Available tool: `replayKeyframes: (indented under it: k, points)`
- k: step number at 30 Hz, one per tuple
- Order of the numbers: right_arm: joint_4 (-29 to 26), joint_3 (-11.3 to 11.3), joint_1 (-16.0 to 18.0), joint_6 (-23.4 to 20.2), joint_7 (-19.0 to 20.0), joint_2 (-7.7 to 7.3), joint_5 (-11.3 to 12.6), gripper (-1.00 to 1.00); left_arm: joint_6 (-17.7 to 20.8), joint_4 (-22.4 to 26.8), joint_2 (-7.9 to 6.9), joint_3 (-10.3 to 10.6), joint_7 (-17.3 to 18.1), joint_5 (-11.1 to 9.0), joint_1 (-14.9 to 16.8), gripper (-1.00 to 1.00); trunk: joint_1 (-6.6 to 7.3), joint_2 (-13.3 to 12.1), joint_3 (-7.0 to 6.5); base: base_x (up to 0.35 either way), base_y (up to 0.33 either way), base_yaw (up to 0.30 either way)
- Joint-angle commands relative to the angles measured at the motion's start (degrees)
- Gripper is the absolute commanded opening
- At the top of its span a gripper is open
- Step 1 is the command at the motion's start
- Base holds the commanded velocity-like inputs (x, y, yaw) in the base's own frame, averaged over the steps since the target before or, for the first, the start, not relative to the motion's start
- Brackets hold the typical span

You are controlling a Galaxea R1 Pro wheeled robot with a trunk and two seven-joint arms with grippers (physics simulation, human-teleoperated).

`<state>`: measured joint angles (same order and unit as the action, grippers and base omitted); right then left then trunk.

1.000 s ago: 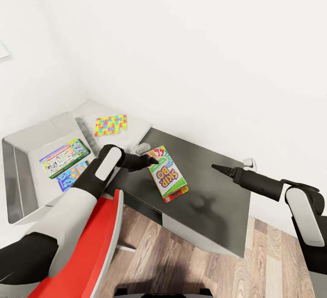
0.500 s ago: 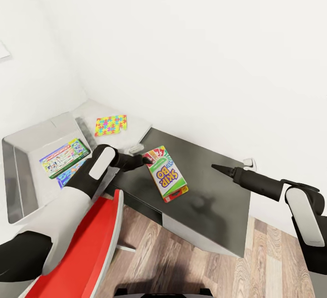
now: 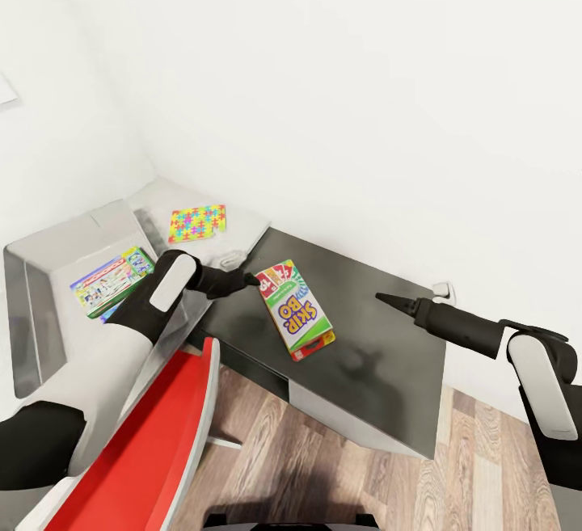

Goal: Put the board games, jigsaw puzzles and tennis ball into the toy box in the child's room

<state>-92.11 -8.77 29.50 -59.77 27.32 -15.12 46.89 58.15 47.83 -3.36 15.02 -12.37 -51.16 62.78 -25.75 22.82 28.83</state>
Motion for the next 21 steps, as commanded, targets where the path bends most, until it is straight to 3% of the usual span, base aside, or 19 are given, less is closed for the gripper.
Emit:
replayKeyframes:
  k: [1, 12, 21]
  points:
    - [0.0, -0.1, 0.0, -0.2, 0.5, 0.0, -0.5, 1.0, 0.1, 0.0, -0.06, 0.2, -0.5, -0.6, 0.1, 1.0, -0.03, 0.1, 0.08, 0.0, 0.0, 0.0]
    - [-0.1, -0.1, 0.0, -0.2, 0.6, -0.03, -0.5, 1.0, -0.6, -3.8, 0.33, 0.5, -0.5, -0.6, 2.4, 1.0, -0.03, 0.1, 0.08, 0.0, 0.0, 0.0]
    - [-0.1, -0.1, 0.0, -0.2, 0.6, 0.0, -0.5, 1.0, -3.3, -7.4, 0.54, 0.8, -0.5, -0.6, 3.4, 1.0, -0.03, 0.1, 0.08, 0.0, 0.0, 0.0]
